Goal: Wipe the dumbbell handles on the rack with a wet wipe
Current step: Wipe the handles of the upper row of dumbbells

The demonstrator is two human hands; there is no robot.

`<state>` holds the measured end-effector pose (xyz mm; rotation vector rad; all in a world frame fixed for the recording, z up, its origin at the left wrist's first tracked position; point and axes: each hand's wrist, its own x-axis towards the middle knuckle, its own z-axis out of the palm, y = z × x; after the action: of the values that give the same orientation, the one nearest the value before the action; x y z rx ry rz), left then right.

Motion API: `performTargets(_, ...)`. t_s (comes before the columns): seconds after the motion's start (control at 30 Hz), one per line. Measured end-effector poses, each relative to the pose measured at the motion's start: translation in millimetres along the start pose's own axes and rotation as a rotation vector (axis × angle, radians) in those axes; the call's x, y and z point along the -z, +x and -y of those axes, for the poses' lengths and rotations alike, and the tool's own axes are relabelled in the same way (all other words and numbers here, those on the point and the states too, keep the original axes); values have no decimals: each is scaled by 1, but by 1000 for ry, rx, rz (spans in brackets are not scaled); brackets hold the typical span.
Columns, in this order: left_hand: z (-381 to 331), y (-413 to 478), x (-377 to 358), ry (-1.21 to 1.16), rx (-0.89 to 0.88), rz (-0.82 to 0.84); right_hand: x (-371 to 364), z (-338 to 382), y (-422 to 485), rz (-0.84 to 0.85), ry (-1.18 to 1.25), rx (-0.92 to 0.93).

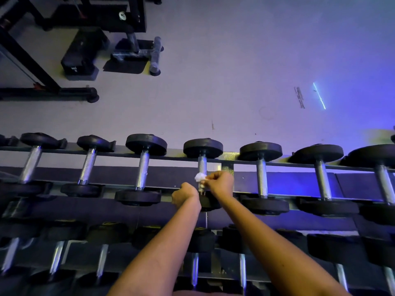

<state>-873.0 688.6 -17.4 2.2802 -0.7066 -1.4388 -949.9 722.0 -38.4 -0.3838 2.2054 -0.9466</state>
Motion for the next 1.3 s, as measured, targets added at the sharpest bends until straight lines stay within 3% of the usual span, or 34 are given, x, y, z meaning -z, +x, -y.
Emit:
performTargets(0.1, 1, 1, 0, 9, 6, 18, 8, 24, 22, -71, 60, 36)
performTargets(0.3, 0, 5, 0, 15, 23, 35, 11, 38, 29, 1, -20, 125)
performTargets(0.53, -2, 5, 0, 26, -3, 32, 2, -7, -7, 67, -151, 50)
performTargets(0.73, 8, 19, -6, 100, 26, 31, 2, -4, -20, 47, -151, 20)
performTargets(1.03, 14, 30, -10, 129, -41, 81, -2, -4, -27, -52, -137, 38)
performTargets(1.3, 15, 15, 10, 121, -175, 116, 1, -13, -48, -175, 24, 114)
